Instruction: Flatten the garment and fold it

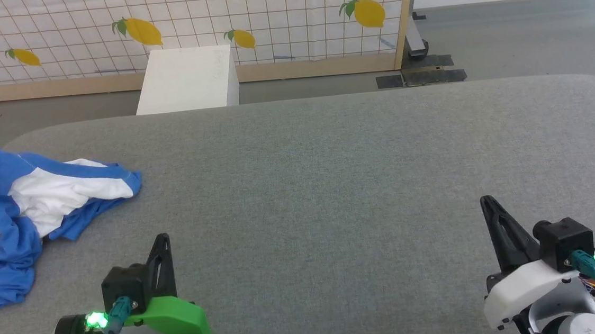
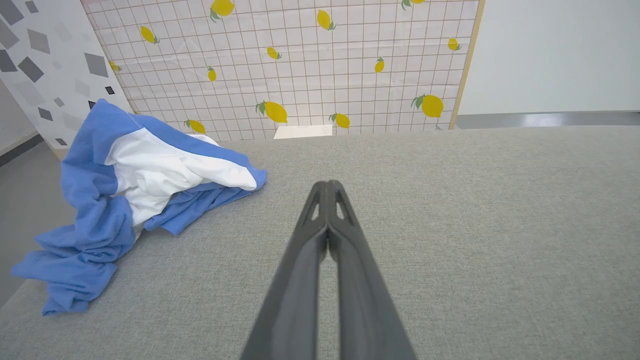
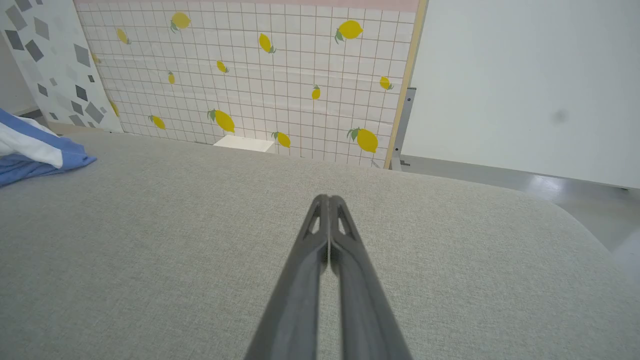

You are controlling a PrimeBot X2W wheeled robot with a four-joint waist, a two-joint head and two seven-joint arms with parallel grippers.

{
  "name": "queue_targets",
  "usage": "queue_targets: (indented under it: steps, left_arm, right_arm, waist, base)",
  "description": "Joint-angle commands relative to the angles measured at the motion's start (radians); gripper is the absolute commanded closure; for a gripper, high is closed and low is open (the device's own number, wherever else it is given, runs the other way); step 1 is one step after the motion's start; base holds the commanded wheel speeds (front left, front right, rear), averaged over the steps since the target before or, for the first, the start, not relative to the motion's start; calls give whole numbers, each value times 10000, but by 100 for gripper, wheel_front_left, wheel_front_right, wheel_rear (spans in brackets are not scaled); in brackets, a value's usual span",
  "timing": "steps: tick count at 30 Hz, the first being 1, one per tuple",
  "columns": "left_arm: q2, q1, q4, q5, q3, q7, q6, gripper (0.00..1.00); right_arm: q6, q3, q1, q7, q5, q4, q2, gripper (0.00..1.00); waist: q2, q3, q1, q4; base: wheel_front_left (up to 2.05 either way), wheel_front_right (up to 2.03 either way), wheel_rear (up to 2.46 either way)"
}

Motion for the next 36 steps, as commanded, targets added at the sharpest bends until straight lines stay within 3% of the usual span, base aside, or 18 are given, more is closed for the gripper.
queue_targets:
  steps: [1,35,36]
  left_arm:
    - [-53,-154,34,103,41,12,-11,100]
    - [-53,-154,34,103,41,12,-11,100]
    - [2,3,-2,-6,-6,-1,0,0]
  right_arm:
    - [-17,18,-165,28,-47,18,13,100]
    - [-17,18,-165,28,-47,18,13,100]
    - [2,-1,2,-1,3,0,-2,0]
  waist:
    - [0,0,0,0]
    - [0,0,0,0]
    - [0,0,0,0]
  base:
    - [0,0,0]
    - [0,0,0]
    - [0,0,0]
